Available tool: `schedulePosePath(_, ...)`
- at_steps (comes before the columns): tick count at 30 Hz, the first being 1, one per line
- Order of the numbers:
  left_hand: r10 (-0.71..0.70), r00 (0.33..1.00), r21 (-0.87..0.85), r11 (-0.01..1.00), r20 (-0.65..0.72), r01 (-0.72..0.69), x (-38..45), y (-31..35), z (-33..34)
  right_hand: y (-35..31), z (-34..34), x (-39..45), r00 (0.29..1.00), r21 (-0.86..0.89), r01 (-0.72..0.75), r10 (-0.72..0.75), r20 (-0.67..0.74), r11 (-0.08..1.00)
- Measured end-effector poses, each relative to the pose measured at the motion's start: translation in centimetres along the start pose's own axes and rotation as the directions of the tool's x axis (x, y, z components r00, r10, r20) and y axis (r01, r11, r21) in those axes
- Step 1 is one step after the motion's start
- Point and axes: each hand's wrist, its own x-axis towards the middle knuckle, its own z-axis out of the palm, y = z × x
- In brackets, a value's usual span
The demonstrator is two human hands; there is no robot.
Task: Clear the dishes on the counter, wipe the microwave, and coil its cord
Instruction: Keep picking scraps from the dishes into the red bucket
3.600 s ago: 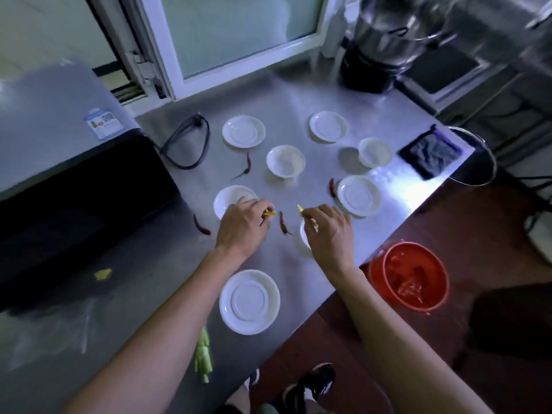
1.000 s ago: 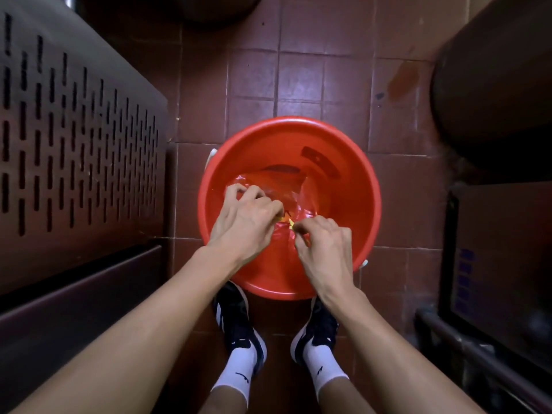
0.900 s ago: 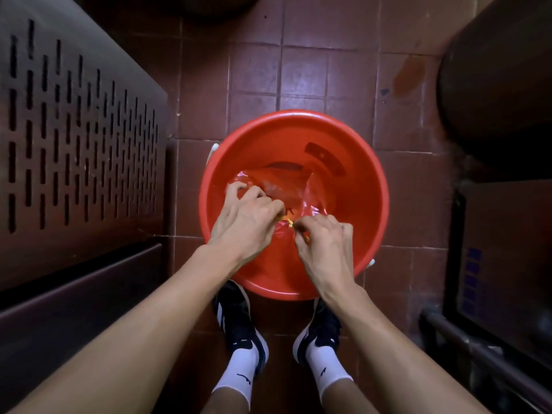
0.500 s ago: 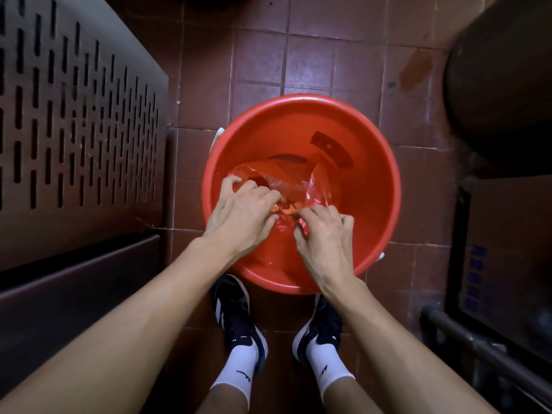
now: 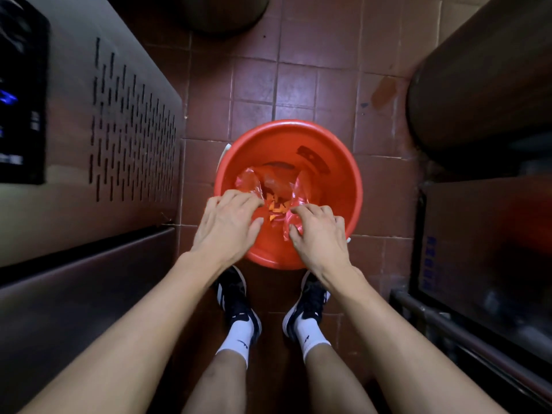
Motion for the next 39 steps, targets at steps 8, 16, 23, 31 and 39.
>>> schedulePosePath(8,-0.120,0.992,0.022,0.993,0.030,0.119,-5.9,5.1,-12.6,-3.8,-13.3,-7.1,0.999,0.021,0.043,-0.044,0.029,0.999)
schedulePosePath(16,-0.215,0.976,0.041,0.975,-0.034,0.216,-10.8,11.4,-24.7,-7.0,-24.9,-13.1,0.975,0.019,0.222,-0.223,0.008,0.975)
schedulePosePath(23,-0.277,0.945,0.040,0.957,-0.174,0.288,-15.2,16.1,-33.7,-10.5,-35.0,-17.3,0.913,-0.007,0.404,-0.404,-0.052,0.915)
schedulePosePath(31,-0.394,0.845,-0.016,0.909,-0.362,0.417,-20.8,18.3,-41.8,-16.7,-42.7,-20.7,0.791,-0.084,0.605,-0.610,-0.053,0.792)
schedulePosePath(39,-0.581,0.685,-0.149,0.799,-0.439,0.582,-28.8,16.8,-45.0,-23.6,-44.9,-24.6,0.644,-0.131,0.758,-0.765,-0.006,0.639)
